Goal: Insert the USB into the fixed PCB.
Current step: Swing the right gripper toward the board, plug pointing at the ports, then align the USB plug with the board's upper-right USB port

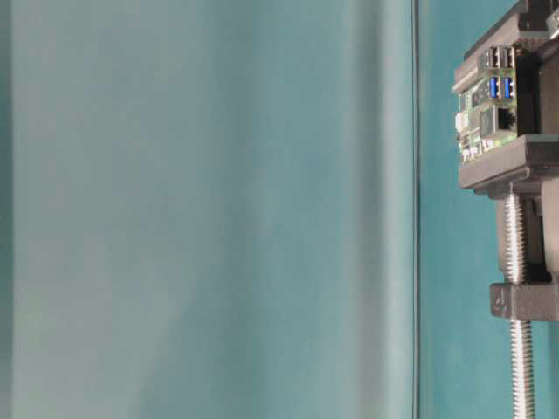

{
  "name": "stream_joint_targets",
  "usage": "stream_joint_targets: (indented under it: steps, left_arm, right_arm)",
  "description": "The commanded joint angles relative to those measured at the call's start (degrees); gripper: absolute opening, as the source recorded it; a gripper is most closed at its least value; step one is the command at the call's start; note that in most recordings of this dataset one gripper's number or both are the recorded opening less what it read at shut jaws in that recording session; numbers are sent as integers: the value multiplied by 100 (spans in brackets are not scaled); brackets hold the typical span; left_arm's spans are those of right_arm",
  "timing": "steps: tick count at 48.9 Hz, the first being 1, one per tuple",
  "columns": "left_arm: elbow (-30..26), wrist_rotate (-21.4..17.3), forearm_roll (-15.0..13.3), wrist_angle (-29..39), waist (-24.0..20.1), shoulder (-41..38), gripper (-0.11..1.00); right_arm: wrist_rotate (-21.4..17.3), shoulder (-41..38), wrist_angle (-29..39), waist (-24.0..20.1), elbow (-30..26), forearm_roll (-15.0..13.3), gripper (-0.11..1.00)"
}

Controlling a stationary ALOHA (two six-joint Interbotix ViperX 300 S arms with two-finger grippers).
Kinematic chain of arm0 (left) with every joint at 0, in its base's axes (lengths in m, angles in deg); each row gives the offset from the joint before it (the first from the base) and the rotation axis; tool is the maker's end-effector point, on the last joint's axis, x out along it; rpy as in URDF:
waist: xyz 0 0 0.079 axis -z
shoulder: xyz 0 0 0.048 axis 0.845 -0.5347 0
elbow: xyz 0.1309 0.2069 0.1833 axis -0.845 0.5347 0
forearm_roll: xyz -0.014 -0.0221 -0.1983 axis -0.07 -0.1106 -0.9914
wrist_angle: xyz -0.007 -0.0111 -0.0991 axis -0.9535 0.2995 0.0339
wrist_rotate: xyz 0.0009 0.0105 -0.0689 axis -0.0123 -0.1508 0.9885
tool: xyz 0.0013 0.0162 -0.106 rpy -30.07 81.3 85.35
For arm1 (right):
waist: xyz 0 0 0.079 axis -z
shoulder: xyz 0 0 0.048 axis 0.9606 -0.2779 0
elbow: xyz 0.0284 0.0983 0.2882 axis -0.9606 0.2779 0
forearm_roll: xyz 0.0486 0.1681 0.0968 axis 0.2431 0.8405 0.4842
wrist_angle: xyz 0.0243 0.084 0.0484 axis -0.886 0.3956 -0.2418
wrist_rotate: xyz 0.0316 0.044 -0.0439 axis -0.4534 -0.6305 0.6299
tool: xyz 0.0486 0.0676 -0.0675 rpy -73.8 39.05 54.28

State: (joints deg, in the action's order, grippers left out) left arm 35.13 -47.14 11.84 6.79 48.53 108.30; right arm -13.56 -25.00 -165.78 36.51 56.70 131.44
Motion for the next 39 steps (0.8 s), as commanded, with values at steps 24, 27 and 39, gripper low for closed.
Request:
stream_joint_targets:
  steps: [24,27,39]
  left_arm:
    - [-70,-9,9,-53,-9,-70,96]
    - [-70,-9,9,-53,-9,-70,96]
    - [-70,-9,9,-53,-9,-70,96]
  right_arm:
    - [-343,88,-211,114,-141,-88,21]
    - [-343,88,-220,123,-149,-114,21]
    - [-343,88,-220,158,-220,-114,22]
